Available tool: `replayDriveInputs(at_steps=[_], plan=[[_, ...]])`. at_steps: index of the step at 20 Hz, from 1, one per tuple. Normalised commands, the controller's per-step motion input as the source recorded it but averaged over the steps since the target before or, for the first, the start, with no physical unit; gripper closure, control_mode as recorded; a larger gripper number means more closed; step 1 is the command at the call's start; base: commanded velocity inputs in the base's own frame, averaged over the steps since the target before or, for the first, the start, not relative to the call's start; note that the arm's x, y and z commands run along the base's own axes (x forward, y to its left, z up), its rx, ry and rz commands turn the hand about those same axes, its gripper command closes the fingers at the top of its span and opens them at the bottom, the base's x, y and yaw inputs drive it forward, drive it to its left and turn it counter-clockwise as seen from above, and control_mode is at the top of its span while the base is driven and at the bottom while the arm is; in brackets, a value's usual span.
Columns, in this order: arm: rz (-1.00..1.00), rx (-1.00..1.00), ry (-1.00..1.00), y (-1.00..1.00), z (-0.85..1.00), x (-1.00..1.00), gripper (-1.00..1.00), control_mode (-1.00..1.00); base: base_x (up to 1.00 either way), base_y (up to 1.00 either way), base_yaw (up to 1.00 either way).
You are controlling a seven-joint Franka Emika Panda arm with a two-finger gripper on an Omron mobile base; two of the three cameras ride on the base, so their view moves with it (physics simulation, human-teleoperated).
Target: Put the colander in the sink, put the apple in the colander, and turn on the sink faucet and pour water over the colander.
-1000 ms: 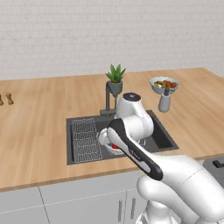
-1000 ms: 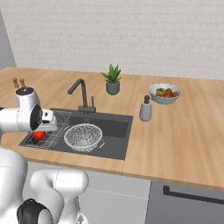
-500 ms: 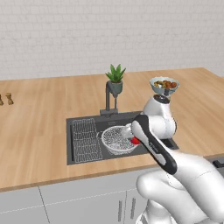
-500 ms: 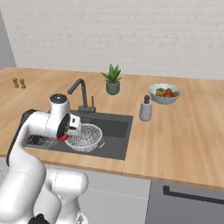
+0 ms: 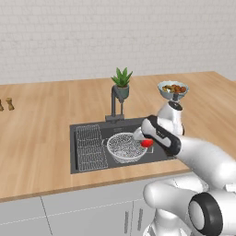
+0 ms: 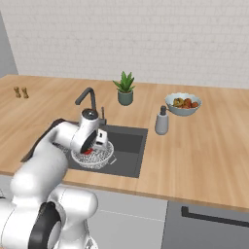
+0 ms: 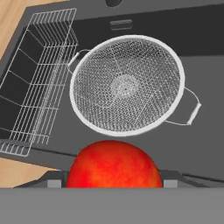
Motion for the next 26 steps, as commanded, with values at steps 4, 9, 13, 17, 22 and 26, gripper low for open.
replayDriveInputs(at_steps=[4, 9, 13, 17, 22, 26], plan=[[-0.04, 0.02, 0.01, 0.15, -0.33, 0.60, 1.00, -1.00, 0.00, 0.00, 0.00], [-0.01, 0.06, 0.00, 0.05, -0.38, 0.40, 1.00, -1.00, 0.00, 0.00, 0.00], [0.00, 0.04, 0.04, 0.01, -0.36, 0.23, 1.00, -1.00, 0.00, 0.00, 0.00], [0.00, 0.00, 0.00, 0.03, -0.36, 0.07, 1.00, -1.00, 0.00, 0.00, 0.00], [0.00, 0.00, 0.00, 0.17, -0.22, 0.11, 1.00, -1.00, 0.00, 0.00, 0.00], [0.00, 0.00, 0.00, 0.12, -0.18, 0.19, 1.00, -1.00, 0.00, 0.00, 0.00]])
